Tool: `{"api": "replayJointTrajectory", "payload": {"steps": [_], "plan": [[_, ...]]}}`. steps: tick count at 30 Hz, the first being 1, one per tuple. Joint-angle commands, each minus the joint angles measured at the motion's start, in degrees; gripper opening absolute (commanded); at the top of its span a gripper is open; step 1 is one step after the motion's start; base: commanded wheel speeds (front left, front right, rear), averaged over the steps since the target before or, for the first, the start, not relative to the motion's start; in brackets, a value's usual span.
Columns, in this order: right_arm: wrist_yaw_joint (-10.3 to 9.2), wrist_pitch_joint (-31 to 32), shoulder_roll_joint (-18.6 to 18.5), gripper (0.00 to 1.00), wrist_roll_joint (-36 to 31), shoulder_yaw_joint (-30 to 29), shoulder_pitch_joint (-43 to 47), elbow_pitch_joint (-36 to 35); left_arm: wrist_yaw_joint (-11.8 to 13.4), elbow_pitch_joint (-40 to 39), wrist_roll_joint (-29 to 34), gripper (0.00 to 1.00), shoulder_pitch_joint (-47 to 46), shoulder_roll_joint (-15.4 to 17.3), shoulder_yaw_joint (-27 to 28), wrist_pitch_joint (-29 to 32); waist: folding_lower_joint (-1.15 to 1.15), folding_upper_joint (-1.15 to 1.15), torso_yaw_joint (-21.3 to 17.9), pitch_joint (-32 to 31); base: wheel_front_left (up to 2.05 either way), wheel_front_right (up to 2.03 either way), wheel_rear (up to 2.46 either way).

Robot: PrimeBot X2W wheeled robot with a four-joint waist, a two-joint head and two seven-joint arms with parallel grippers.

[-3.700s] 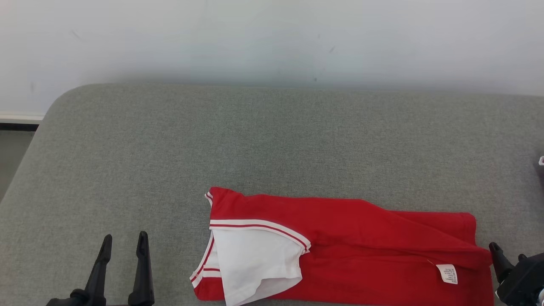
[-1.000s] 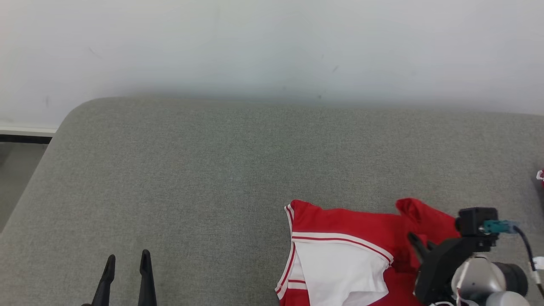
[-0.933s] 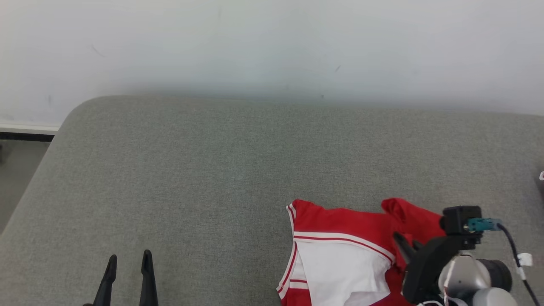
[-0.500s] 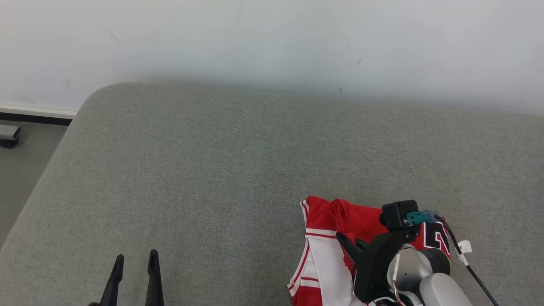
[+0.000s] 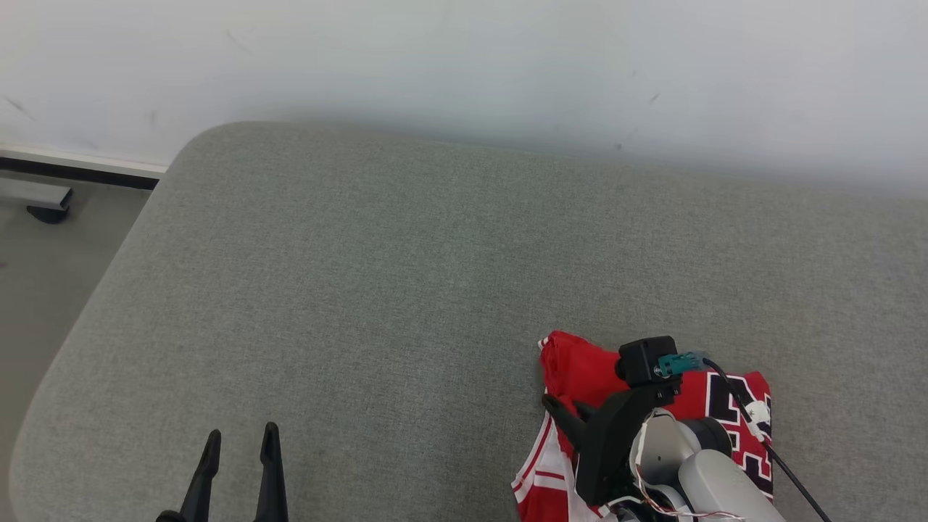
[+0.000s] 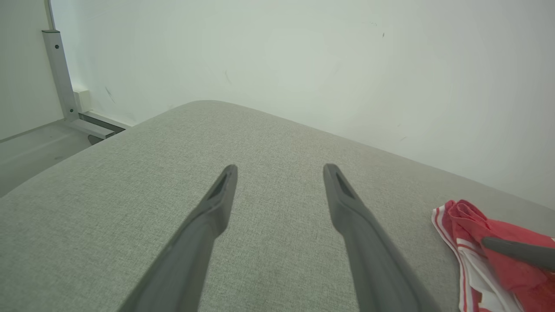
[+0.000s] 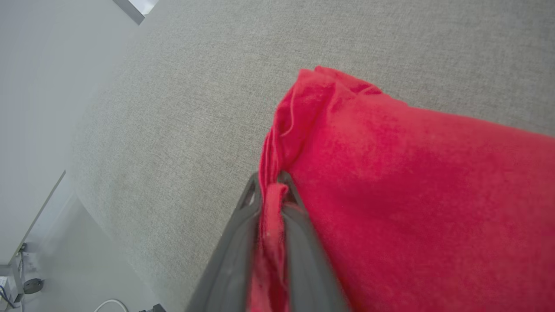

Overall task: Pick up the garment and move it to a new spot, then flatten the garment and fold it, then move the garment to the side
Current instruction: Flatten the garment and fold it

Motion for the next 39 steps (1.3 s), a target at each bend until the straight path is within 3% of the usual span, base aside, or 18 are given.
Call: {"api": "replayJointTrajectory", "payload": {"steps": [1,5,10,21,27,34,39], "plan": [[0.00,-0.81,0.04,1.00,0.95,0.52,-0.63,0.80,0.07,0.22,-0.17,1.00,-0.57,-0.11,-0.08,-0.16,0.00,0.00,0.21,-0.02,0.00,0.00,0.00],[0.00,-2.80,0.01,1.00,4.69,1.48,-1.27,0.88,0.07,0.53,-0.29,1.00,-0.58,-0.12,-0.01,-0.16,0.00,0.00,0.14,-0.37,0.00,0.00,0.00],[0.00,-5.95,-0.02,1.00,8.82,0.03,-0.91,-3.80,0.07,0.48,-0.25,1.00,0.27,-0.12,0.71,-0.16,0.00,0.00,-0.72,-1.35,0.00,0.00,0.00],[0.01,-9.39,-3.25,1.00,-6.55,-15.23,8.18,-15.40,0.07,0.09,0.07,1.00,0.99,-0.13,0.91,-0.16,0.00,0.00,-3.04,-2.97,0.00,0.00,0.00],[0.00,-20.81,-5.30,1.00,-13.56,-18.27,16.57,-20.52,0.07,-0.36,1.33,1.00,1.57,0.02,1.60,-0.16,0.00,0.00,-4.27,-4.45,0.00,0.00,0.00],[0.00,-34.71,-5.84,1.00,-18.32,-19.20,22.81,-20.09,0.07,-1.31,5.19,1.00,2.44,0.63,2.93,-0.16,0.00,0.00,-6.07,-5.92,0.00,0.00,0.00],[0.00,-39.74,-4.94,1.00,-20.66,-19.57,26.11,-19.46,0.07,-1.49,8.46,1.00,3.43,0.75,3.64,-0.16,0.00,0.00,-7.51,-7.27,0.00,0.00,0.00]]}}
